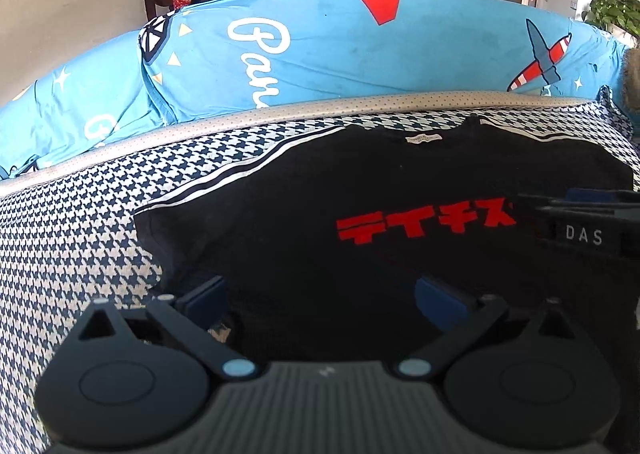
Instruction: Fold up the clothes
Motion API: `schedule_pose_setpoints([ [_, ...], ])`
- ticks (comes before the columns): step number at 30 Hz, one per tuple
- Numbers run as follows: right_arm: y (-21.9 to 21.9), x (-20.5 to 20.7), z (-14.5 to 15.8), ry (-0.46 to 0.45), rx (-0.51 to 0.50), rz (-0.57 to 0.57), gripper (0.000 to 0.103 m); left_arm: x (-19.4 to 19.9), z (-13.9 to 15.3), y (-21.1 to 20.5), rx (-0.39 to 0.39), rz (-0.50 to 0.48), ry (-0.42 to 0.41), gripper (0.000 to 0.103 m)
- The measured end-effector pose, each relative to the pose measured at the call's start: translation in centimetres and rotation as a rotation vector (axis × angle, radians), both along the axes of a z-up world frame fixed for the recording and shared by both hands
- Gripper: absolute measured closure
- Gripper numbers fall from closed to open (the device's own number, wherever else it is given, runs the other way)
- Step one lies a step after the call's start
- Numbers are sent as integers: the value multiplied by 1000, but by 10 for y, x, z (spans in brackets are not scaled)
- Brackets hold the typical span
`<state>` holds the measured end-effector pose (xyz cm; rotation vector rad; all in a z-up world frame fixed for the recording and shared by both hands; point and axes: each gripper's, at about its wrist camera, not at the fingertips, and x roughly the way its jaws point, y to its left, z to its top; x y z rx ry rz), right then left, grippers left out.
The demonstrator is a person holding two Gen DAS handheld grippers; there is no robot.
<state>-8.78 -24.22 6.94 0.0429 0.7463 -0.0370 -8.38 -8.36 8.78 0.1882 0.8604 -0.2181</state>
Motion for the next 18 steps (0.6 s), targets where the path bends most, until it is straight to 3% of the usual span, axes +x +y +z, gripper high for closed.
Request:
schedule_pose_setpoints([
  [18,-30,-6,-3,18,-21,-44,47,-2,-21,-23,25,-38,55,0],
])
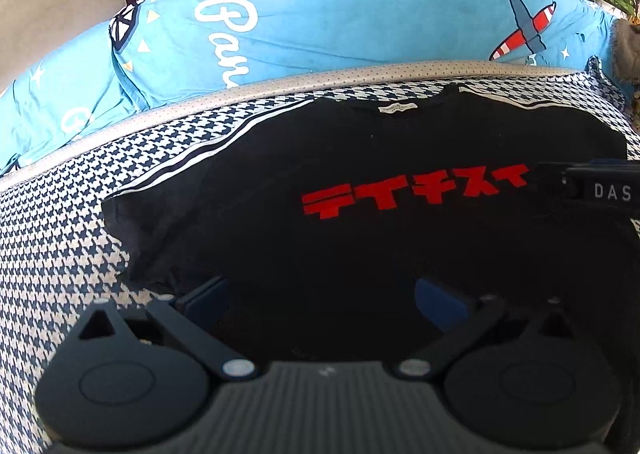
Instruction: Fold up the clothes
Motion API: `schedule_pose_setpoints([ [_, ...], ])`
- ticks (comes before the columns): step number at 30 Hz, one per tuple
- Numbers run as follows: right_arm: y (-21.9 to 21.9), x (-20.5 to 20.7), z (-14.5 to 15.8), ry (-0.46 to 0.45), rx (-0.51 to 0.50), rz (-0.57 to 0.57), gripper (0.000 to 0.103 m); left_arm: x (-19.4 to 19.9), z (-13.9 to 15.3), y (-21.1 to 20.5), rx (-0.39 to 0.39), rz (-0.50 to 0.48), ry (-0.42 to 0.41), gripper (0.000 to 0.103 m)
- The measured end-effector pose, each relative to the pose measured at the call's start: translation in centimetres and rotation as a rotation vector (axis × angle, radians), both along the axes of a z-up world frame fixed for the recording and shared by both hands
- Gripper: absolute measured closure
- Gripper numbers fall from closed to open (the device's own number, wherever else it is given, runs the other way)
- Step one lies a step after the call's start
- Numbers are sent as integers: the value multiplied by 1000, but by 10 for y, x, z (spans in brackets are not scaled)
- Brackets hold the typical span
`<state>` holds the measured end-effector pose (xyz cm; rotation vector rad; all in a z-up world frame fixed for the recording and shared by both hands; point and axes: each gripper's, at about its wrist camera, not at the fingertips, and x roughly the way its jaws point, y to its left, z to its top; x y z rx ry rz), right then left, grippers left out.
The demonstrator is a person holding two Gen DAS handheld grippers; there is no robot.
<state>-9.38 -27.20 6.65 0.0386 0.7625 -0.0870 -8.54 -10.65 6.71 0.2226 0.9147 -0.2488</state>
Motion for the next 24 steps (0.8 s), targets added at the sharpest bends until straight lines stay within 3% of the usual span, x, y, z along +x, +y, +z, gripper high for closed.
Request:
schedule_pose_setpoints([
  [14,-86,-8,-1,-8,31,-184,47,6,-21,-9,34,-3,49,0],
  [18,-114,-9,-2,-16,47,-269,39,7,-25,-10,42,-3,56,0],
  [24,-151,-6,-7,-35,100,-389,38,7,-28,-12,51,-4,61,0],
])
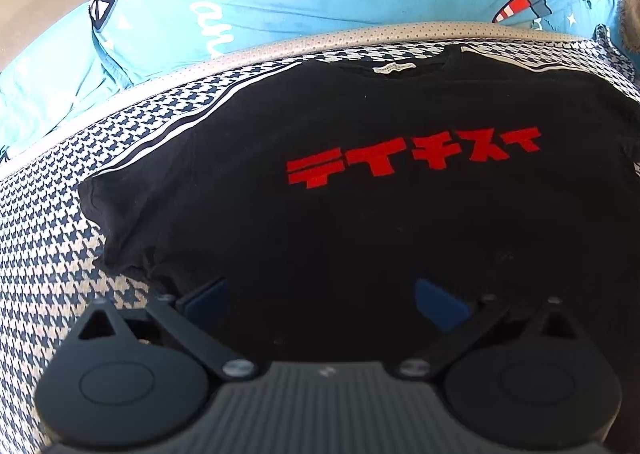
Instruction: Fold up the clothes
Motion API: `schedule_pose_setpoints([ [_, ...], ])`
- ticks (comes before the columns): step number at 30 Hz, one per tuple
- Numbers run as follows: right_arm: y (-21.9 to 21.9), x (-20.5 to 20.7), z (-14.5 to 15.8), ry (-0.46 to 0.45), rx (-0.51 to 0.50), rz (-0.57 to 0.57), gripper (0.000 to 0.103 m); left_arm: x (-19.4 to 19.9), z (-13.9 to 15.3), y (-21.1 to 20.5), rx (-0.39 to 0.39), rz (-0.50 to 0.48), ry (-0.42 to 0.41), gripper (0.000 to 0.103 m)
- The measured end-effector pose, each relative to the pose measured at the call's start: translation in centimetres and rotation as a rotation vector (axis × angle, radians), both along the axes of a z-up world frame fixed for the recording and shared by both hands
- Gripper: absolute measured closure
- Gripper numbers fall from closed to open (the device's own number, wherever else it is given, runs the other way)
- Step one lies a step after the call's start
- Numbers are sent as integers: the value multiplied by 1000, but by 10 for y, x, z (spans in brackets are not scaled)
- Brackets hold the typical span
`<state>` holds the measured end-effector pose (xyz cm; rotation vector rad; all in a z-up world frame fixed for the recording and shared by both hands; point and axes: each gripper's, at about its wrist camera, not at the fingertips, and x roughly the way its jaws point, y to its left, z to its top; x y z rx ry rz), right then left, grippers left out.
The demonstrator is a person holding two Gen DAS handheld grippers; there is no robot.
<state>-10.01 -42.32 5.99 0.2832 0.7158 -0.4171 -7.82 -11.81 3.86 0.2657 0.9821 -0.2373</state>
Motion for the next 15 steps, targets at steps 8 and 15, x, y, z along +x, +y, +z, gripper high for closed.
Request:
schedule_pose_setpoints([
  [8,-33,11,-17,-6,101,-122,38,4,-5,2,3,11,16,0],
  [15,-33,21,-32,-1,103,-139,38,6,-11,2,5,13,34,0],
])
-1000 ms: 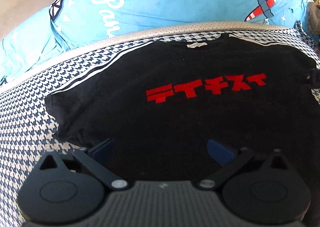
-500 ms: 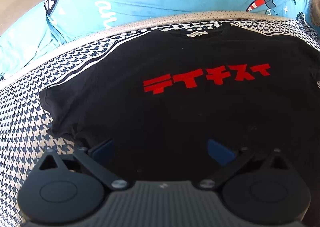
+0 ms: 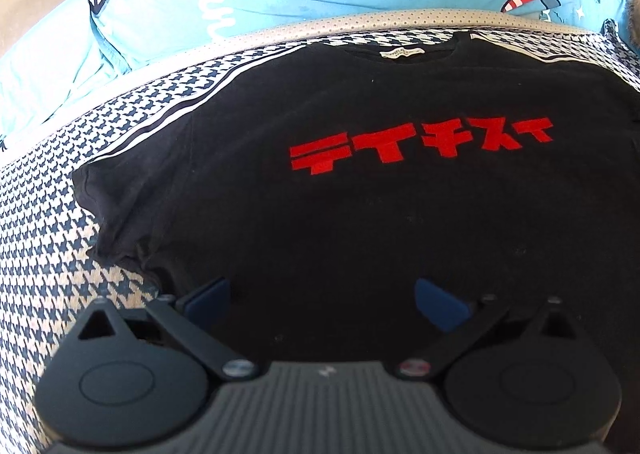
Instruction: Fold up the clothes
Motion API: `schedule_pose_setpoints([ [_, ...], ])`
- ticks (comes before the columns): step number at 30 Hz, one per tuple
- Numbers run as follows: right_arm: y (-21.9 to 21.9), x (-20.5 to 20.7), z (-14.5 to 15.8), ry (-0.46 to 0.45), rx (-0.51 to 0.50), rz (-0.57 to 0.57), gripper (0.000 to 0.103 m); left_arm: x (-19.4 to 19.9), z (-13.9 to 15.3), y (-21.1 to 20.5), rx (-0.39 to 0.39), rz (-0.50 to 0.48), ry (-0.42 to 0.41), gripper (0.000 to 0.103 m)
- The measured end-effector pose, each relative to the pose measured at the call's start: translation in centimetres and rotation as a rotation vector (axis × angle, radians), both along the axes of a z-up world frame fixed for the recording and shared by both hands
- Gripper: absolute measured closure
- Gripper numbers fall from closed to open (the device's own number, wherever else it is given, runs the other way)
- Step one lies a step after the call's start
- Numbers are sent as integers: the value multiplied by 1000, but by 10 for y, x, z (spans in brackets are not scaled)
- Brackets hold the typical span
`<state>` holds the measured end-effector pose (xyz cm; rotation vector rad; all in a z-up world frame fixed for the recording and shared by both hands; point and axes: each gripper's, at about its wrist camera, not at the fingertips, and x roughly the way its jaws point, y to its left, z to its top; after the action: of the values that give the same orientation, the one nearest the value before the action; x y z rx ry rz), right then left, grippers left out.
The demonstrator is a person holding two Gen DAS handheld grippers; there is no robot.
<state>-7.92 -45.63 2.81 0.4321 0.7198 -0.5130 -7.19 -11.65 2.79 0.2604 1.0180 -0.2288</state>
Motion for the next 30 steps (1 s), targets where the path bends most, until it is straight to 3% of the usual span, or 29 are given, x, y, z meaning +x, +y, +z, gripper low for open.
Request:
schedule_pose_setpoints([
  [3,6,3,-1,-14,-13,22,37,0,-1,0,2,0,2,0],
  [5,11,5,-2,-28,-14,38,44,1,-1,-1,1,1,2,0],
  [9,19,9,0,-31,-3,91,84,1,-2,-1,1,0,3,0],
  [10,20,9,1,-32,5,94,85,1,-2,-2,2,-1,3,0],
  [13,22,5,11,-39,-5,81,88,1,-2,-2,2,0,3,0],
  [17,26,-4,28,46,-137,-14,91,3,-2,-2,2,3,8,0],
  [21,23,-12,38,4,-179,-51,91,3,-3,-2,0,4,5,0],
  [27,46,1,42,-80,-137,101,88,3,-4,0,-9,4,7,0],
  [30,61,11,41,-105,-127,168,82,3,-5,2,-20,4,11,0],
])
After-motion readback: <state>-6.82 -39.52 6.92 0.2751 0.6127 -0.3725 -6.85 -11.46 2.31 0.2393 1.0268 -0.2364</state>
